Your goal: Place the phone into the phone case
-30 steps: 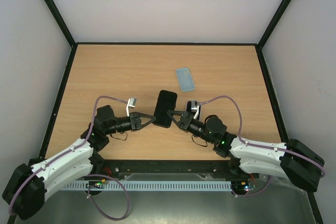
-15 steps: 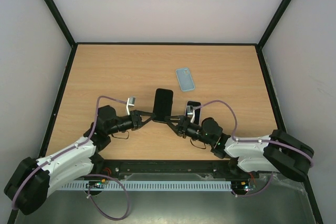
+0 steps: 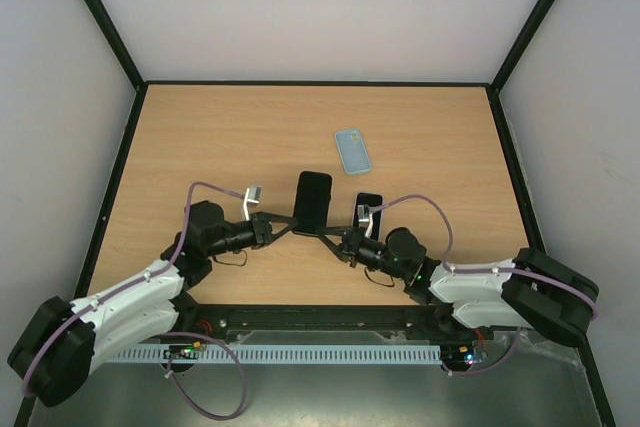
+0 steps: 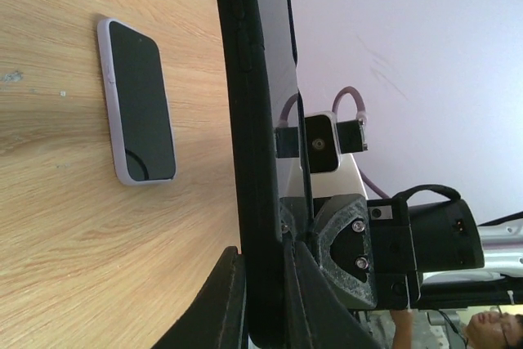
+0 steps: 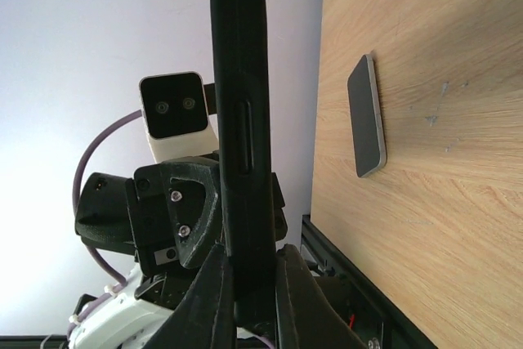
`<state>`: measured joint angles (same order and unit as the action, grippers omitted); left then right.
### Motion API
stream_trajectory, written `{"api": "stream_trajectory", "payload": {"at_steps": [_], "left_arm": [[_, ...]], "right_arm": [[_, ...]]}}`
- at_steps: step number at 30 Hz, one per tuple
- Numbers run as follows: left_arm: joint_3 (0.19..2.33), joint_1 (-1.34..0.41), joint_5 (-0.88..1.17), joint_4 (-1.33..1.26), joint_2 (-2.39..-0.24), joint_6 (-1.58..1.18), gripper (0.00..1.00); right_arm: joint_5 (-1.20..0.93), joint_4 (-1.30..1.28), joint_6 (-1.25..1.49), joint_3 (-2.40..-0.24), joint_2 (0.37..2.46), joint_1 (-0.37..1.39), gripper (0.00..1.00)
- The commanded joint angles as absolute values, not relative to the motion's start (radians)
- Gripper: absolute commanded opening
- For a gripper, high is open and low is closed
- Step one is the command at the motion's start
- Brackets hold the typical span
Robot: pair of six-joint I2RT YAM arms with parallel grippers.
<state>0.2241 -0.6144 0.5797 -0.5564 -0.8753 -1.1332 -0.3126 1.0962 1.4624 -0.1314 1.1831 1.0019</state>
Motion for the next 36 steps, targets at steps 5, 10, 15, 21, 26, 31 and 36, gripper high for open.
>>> {"api": "stream_trajectory", "payload": {"at_steps": [5, 10, 15, 21, 26, 31, 36], "left_arm": [[0.240, -0.611, 0.573, -0.543, -0.871, -1.054, 0.03], [0.235, -0.611, 0.585, -0.553, -0.854, -1.064, 0.26], [0.256, -0.610, 0.602, -0.585, -0.861, -1.068, 0.54], [0.315, -0.595, 0.633, -0.585, -0.882, -1.056, 0.59], [0.346, -0.564, 0.637, -0.585, -0.883, -1.055, 0.52], [0.397, -0.556, 0.667, -0.524, -0.932, -1.000, 0.43], [0.415, -0.554, 0.696, -0.511, -0.966, -0.993, 0.52]], "right_arm": [[-0.248, 1.040, 1.429, -0.126, 1.111, 1.004, 0.02], [-0.345, 1.076, 1.334, -0.129, 1.106, 1.004, 0.02], [-0.463, 1.092, 1.241, -0.119, 1.064, 1.010, 0.02], [-0.534, 1.048, 1.195, -0.062, 0.954, 1.017, 0.02], [-0.560, 0.981, 1.161, -0.037, 0.877, 1.017, 0.02], [-0.553, 0.978, 1.167, -0.019, 0.837, 1.017, 0.02], [-0.552, 0.986, 1.172, -0.013, 0.824, 1.017, 0.02]]}}
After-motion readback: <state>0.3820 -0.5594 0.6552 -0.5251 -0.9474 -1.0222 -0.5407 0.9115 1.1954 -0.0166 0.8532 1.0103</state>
